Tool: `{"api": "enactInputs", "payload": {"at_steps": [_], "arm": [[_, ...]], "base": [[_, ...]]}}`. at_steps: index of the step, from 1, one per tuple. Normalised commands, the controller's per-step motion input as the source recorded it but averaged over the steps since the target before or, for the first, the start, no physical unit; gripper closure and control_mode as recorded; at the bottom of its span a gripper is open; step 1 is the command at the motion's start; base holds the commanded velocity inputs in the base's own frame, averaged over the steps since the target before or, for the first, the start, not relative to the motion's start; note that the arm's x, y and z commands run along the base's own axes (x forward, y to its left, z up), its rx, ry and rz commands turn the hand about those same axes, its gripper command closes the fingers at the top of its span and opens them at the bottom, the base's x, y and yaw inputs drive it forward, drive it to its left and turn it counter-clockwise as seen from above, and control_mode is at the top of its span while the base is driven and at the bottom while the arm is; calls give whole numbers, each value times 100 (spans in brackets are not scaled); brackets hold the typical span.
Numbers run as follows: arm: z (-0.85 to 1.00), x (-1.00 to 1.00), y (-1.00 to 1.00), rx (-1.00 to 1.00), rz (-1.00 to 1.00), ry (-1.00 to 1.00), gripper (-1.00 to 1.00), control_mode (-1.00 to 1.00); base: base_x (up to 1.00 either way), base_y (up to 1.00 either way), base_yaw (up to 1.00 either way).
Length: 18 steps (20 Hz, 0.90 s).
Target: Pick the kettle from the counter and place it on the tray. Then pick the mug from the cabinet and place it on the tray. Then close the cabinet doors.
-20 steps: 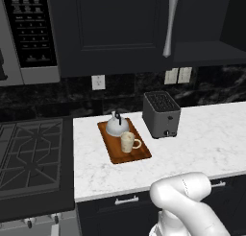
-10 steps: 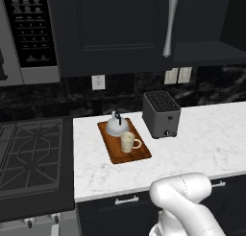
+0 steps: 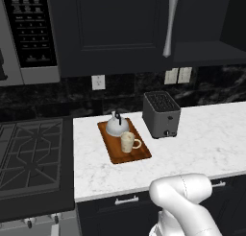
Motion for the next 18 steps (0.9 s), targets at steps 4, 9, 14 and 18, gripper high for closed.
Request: {"api": "enactInputs", "payload": {"at_steps": [4, 9, 14, 18], "arm": [[9, -19, -57, 0, -18, -27, -100, -100], [22, -36, -55, 1, -4, -20, -100, -100], [5, -35, -33, 0, -3, -5, -100, -100], [0, -23, -19, 0, -16, 0, -100, -100]], "base": [[0, 0, 0], [0, 0, 0], [0, 0, 0], [0, 0, 0]]}}
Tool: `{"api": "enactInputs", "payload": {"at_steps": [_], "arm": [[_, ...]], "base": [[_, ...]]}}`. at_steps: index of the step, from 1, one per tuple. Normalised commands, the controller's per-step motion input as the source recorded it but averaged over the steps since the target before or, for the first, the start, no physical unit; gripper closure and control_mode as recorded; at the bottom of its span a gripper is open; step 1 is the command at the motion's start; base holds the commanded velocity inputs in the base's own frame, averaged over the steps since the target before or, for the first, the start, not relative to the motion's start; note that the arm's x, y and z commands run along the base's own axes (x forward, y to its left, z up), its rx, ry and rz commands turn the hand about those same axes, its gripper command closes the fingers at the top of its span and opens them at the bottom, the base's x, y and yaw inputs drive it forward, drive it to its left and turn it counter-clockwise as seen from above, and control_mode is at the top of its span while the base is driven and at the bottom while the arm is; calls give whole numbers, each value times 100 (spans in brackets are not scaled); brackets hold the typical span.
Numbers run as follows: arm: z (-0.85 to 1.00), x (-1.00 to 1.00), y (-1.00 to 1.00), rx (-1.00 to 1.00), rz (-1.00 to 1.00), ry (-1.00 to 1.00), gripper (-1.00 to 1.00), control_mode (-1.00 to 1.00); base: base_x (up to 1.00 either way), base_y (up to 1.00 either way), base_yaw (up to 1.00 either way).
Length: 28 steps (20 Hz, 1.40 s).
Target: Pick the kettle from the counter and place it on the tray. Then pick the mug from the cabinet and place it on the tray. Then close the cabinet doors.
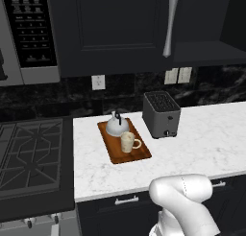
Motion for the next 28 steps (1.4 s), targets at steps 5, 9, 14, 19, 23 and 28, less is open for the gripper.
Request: {"api": "enactInputs", "payload": {"at_steps": [5, 9, 14, 19, 23, 28], "arm": [[5, -7, -33, 0, -13, 0, -100, -100], [0, 0, -41, 0, -4, 0, -100, -100], [0, 1, -33, 0, 0, -1, -100, -100], [0, 13, -22, 0, 0, -1, -100, -100], [0, 26, -18, 0, 0, 0, -100, -100], [0, 23, -14, 1, 2, 0, -100, -100]], "base": [[0, 0, 0], [0, 0, 0], [0, 0, 0], [0, 0, 0], [0, 0, 0], [0, 0, 0]]}}
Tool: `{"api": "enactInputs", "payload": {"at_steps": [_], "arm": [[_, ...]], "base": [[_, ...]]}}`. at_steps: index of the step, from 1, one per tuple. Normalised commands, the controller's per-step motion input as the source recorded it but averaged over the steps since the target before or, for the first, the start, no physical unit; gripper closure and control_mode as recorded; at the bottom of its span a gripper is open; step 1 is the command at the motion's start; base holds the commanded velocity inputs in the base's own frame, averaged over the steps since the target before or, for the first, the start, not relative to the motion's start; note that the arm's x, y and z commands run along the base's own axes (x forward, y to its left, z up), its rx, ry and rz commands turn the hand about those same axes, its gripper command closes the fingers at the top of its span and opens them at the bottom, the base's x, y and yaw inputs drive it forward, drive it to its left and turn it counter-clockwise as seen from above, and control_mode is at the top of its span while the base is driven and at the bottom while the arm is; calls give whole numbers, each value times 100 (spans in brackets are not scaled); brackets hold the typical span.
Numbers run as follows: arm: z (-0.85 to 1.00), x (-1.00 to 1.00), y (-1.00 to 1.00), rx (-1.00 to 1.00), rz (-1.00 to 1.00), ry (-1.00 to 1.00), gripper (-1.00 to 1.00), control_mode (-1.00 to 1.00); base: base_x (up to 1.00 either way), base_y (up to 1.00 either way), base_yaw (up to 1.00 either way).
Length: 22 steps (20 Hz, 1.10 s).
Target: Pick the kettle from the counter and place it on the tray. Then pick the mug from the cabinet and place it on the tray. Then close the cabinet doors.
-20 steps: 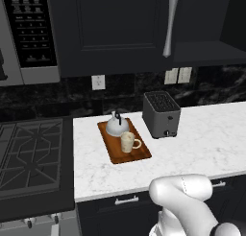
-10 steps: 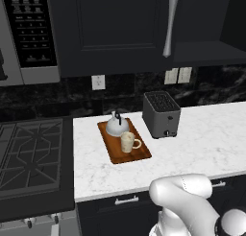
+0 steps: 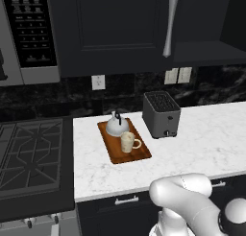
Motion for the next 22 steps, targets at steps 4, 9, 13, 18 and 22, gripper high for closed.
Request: {"api": "enactInputs", "payload": {"at_steps": [4, 9, 13, 18, 22], "arm": [[0, 26, -1, 0, 7, 0, -100, -100], [0, 20, 0, 1, 13, 0, -100, -100], [0, 24, 21, 0, 16, 0, -100, -100], [0, 25, 44, 0, 19, 0, -100, -100], [0, 11, 56, 0, 21, 0, -100, -100]], "base": [[0, 0, 0], [0, 0, 0], [0, 0, 0], [0, 0, 0], [0, 0, 0]]}}
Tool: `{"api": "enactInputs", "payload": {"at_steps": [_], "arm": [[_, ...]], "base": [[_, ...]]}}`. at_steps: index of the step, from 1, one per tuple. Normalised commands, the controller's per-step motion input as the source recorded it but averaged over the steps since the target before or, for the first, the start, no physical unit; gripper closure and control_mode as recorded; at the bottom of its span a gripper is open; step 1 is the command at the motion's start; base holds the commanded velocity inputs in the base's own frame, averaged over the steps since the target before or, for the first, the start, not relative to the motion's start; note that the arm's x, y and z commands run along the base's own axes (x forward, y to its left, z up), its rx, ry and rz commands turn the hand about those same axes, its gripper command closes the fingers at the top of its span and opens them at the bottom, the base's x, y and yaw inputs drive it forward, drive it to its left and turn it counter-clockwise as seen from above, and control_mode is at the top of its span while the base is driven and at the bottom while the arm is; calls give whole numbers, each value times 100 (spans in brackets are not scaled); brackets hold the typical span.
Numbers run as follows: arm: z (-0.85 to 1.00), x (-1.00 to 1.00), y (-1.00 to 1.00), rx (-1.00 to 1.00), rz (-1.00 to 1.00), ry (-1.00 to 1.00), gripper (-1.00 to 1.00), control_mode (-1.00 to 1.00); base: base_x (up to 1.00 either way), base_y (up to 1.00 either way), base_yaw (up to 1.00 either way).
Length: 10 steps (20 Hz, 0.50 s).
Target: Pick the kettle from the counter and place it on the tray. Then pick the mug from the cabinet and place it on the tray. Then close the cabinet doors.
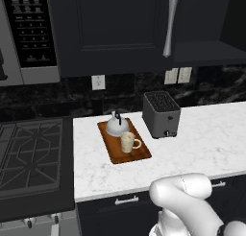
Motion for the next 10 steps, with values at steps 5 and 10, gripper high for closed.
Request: {"api": "enactInputs", "payload": {"at_steps": [5, 10], "arm": [[0, 6, 60, 0, 22, 0, -100, -100], [6, 9, 63, 0, 24, 0, -100, -100]], "base": [[0, 0, 0], [0, 0, 0]]}}
